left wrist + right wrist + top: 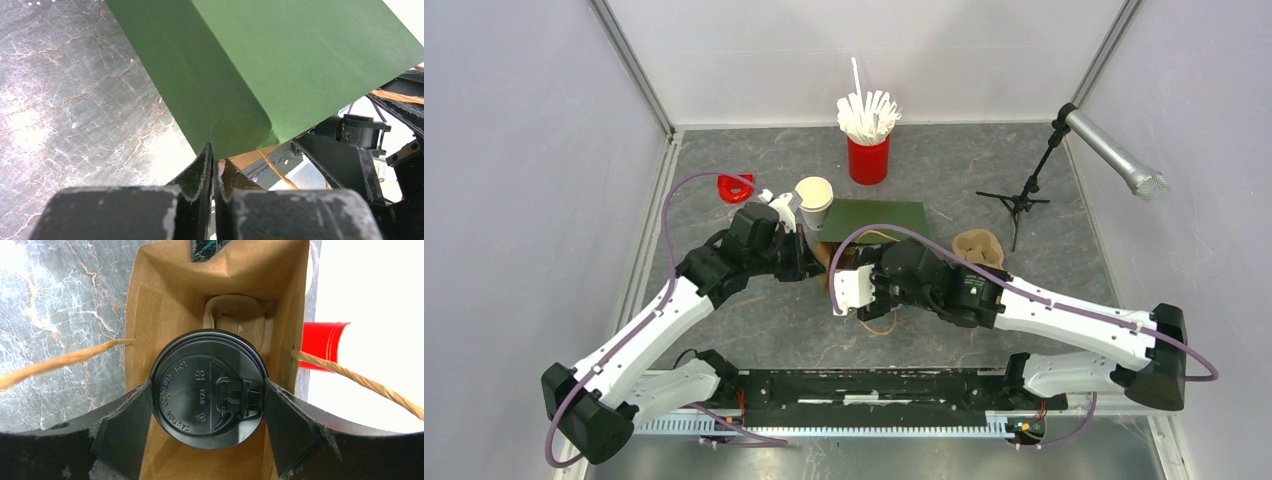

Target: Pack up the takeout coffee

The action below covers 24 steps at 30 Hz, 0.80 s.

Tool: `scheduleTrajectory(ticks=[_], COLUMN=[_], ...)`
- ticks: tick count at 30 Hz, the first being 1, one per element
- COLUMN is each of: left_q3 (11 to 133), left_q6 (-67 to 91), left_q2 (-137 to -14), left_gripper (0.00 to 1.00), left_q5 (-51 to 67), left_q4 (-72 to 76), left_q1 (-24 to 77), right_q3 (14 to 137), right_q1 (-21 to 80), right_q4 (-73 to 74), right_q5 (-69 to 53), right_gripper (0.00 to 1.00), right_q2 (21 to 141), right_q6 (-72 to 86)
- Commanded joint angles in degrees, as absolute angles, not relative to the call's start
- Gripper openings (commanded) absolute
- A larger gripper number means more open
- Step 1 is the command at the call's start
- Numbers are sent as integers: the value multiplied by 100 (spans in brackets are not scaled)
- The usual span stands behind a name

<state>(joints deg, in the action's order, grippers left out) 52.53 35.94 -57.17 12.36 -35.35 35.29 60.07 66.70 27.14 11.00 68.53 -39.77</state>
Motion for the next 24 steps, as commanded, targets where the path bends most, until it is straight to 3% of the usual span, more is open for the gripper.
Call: scheduleTrajectory(ticks=[1, 7, 24], left_q3=[5470, 5497, 5446], left_q6=[3643, 3569, 3402], left_q2=[-5536, -5607, -5615], left_gripper=[3, 2, 2], left_q5=[1470, 2059, 2269], left_q4=[-3441, -3622, -3836], left_q1=[3550, 3547, 3542], right_q3=[6022, 6479, 5840], right_q1=[6653, 6654, 6325], right_q4=[2745, 3232, 2737], right_q5=[821, 768, 219], right_gripper=[62, 62, 62], right_q2=[6558, 6784, 7177], right_q6=[-4477, -4872, -5721])
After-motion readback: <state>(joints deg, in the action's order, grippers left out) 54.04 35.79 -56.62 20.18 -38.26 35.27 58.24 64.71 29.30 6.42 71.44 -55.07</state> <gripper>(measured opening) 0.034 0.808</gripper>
